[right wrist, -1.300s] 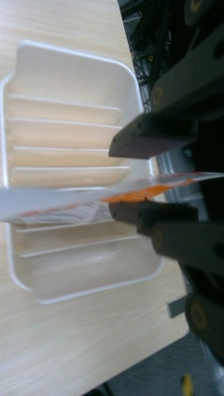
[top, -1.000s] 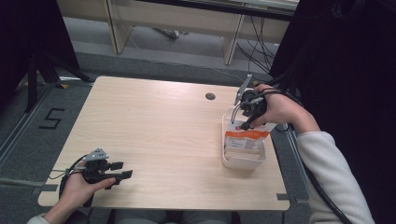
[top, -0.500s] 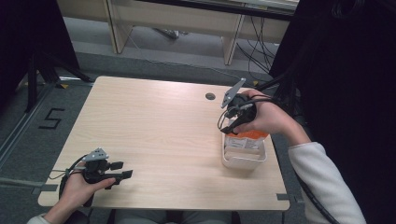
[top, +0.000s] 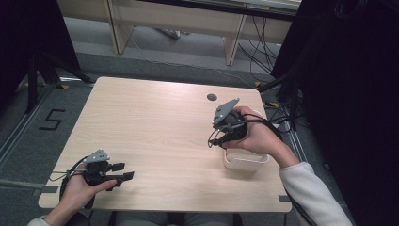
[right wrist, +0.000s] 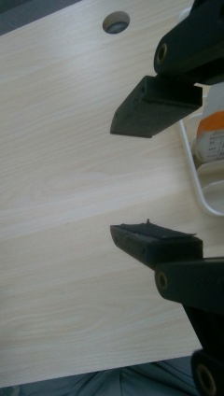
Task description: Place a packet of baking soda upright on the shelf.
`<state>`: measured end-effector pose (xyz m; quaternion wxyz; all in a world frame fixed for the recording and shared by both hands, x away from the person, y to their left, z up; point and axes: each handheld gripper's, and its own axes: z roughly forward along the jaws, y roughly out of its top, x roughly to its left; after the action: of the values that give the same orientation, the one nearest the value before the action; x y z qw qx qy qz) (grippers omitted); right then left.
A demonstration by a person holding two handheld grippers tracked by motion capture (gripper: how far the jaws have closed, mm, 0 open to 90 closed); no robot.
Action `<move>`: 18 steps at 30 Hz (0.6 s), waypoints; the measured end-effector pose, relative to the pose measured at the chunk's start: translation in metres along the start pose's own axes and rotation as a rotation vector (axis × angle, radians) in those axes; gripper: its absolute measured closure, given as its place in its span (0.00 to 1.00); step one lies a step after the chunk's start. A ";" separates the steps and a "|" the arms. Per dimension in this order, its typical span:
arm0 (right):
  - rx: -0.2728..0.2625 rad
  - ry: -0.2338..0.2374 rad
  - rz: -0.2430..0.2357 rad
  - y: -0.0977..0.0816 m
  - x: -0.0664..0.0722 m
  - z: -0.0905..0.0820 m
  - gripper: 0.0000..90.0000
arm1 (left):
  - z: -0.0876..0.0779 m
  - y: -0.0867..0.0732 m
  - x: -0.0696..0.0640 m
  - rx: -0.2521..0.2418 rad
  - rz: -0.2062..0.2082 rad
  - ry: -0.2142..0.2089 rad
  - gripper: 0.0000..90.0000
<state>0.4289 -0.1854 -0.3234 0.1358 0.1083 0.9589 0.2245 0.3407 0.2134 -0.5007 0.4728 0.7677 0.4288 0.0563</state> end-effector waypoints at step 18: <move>-0.118 0.062 0.084 -0.032 0.049 0.049 0.53 | 0.000 0.001 -0.001 -0.016 0.007 -0.005 0.41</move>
<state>0.3939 -0.1807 -0.3910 0.1025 0.1330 0.9424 0.2893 0.3404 0.2130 -0.4995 0.4798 0.7654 0.4247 0.0596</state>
